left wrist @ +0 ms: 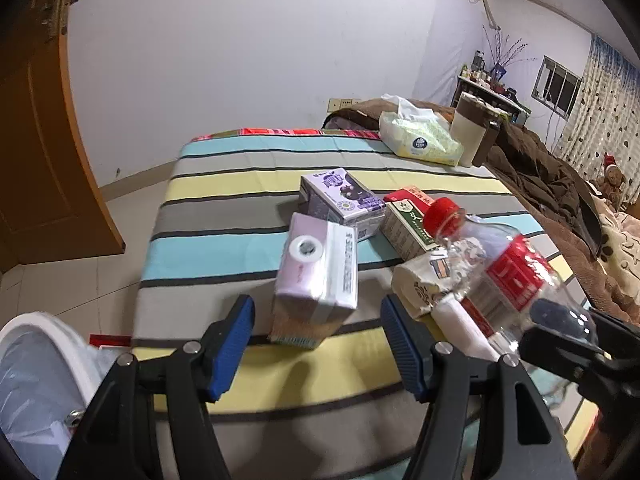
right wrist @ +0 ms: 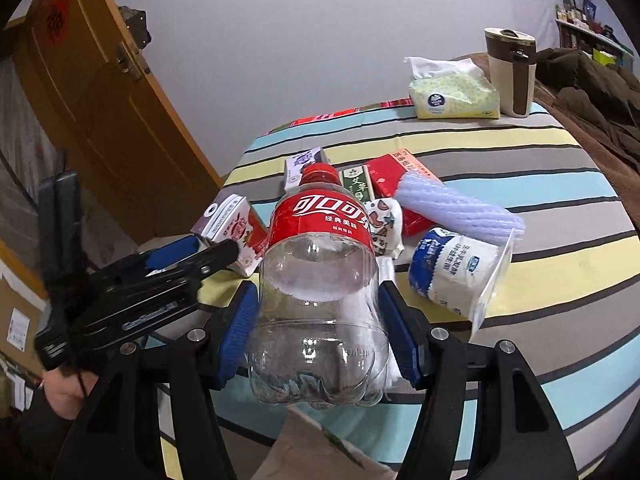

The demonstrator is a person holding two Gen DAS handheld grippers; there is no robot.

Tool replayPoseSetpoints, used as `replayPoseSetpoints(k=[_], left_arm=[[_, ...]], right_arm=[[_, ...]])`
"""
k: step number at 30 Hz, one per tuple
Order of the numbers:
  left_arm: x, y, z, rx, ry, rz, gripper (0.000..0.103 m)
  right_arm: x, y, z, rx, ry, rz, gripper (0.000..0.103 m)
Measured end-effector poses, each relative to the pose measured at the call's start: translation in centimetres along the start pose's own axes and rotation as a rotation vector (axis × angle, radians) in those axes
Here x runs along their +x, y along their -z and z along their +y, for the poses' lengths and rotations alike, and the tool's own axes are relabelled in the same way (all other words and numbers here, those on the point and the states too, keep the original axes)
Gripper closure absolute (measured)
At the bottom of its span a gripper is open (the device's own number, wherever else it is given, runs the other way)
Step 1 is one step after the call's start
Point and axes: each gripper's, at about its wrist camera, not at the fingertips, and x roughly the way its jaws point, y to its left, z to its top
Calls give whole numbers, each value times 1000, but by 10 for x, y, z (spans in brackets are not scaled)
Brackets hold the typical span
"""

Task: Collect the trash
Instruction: 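Grasp the clear red-label bottle with the right gripper while the left gripper grasps a pink juice carton, then carry the bottle and carton over the bin and open both grippers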

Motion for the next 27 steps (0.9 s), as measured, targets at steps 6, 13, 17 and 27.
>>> replayPoseSetpoints(k=[6, 13, 17, 27], left_arm=[[13, -2, -2, 15, -39, 8, 63], [-12, 4, -13, 58, -71, -40, 65], [-32, 8, -15, 52, -71, -62, 65], [-71, 20, -13, 19, -65, -101, 65]], right_arm=[[-3, 0, -8, 10, 4, -7, 40], [-11, 1, -7, 2, 10, -25, 40], [-18, 2, -3, -14, 11, -37, 40], [-29, 7, 11, -46, -2, -47, 40]])
